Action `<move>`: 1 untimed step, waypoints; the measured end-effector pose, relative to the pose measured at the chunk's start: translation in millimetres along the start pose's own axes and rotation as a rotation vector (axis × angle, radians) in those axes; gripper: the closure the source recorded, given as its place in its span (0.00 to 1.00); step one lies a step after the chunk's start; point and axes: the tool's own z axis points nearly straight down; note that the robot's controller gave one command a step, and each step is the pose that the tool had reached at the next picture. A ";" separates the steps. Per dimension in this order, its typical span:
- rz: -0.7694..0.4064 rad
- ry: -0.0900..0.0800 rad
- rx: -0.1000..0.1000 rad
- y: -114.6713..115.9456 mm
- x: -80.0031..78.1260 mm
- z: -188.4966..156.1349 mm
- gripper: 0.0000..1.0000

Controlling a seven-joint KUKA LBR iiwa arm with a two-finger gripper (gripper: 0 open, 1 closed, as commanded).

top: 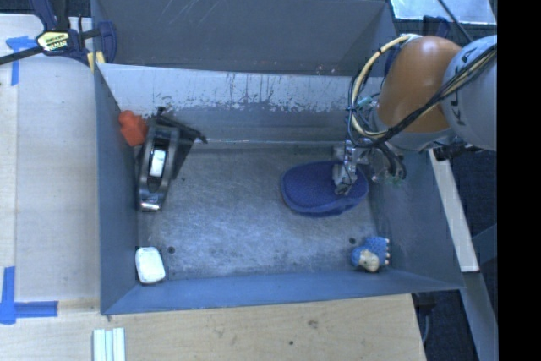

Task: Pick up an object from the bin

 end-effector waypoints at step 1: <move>-0.253 0.003 0.000 -10.0 73.9 -124.0 1.00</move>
Offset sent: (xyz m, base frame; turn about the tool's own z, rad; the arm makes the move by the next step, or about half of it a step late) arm -0.0769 0.0012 0.1196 -0.2543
